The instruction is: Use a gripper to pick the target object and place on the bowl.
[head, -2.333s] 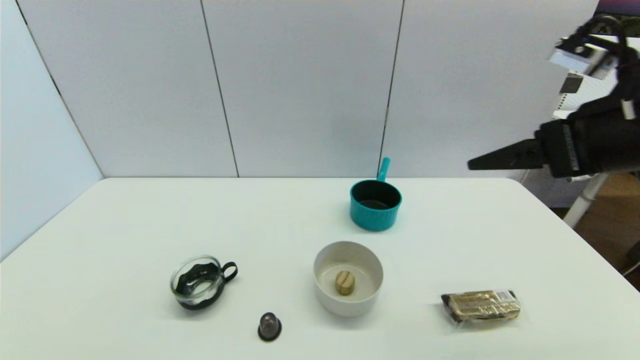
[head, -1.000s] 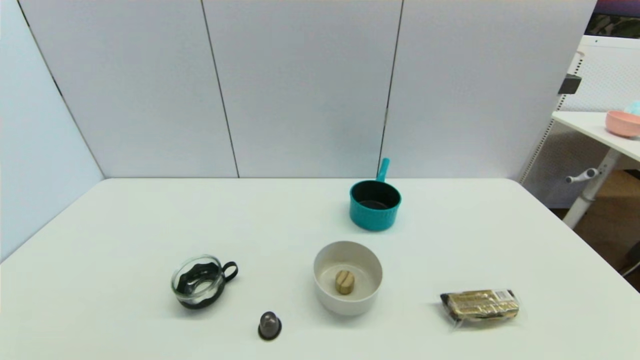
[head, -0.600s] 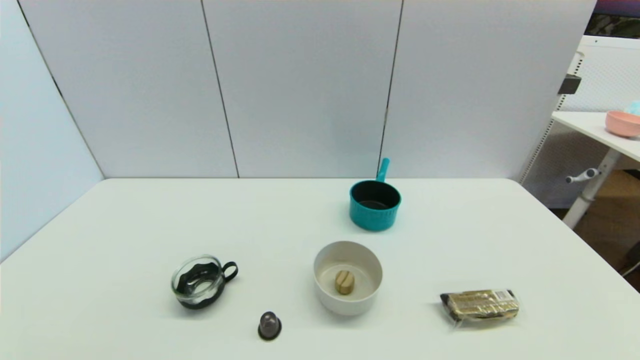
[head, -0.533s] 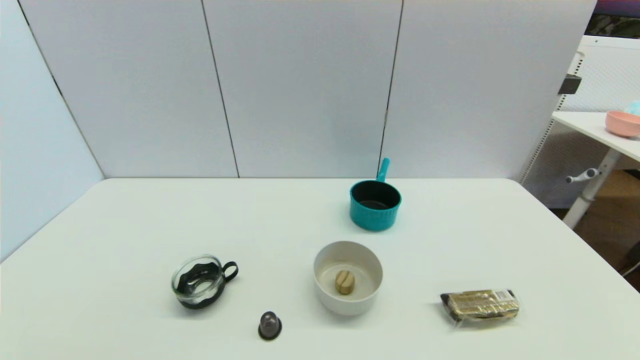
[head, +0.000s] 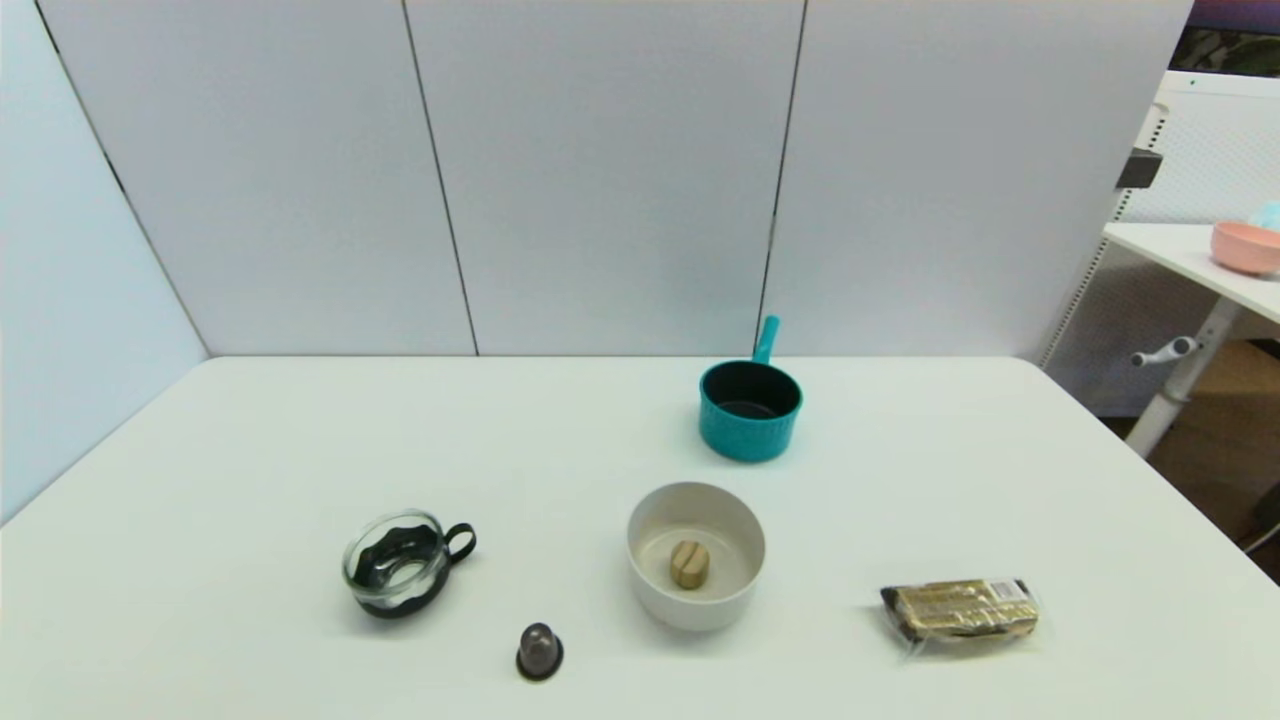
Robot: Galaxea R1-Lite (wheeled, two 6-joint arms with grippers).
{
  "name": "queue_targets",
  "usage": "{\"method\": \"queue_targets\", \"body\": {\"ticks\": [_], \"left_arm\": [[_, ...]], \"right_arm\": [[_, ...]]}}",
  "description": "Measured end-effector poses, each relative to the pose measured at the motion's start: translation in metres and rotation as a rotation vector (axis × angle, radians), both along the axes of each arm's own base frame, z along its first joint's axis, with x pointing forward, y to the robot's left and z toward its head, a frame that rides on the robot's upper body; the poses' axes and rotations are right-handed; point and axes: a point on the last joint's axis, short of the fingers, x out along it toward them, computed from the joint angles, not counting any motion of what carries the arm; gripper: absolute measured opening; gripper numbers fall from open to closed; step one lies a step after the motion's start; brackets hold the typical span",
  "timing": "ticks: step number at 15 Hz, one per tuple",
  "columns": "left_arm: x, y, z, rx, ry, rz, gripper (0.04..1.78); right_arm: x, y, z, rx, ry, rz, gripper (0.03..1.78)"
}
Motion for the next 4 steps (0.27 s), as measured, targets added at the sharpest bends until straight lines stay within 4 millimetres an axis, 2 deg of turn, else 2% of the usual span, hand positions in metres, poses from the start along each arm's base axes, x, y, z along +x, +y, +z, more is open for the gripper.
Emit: {"method": "queue_targets", "body": {"ticks": [4], "left_arm": [[0.0, 0.0, 0.0, 0.0, 0.0, 0.0, 1.71]], "right_arm": [[0.0, -0.0001, -0.0004, 0.005, 0.003, -0.007, 1.7]]}}
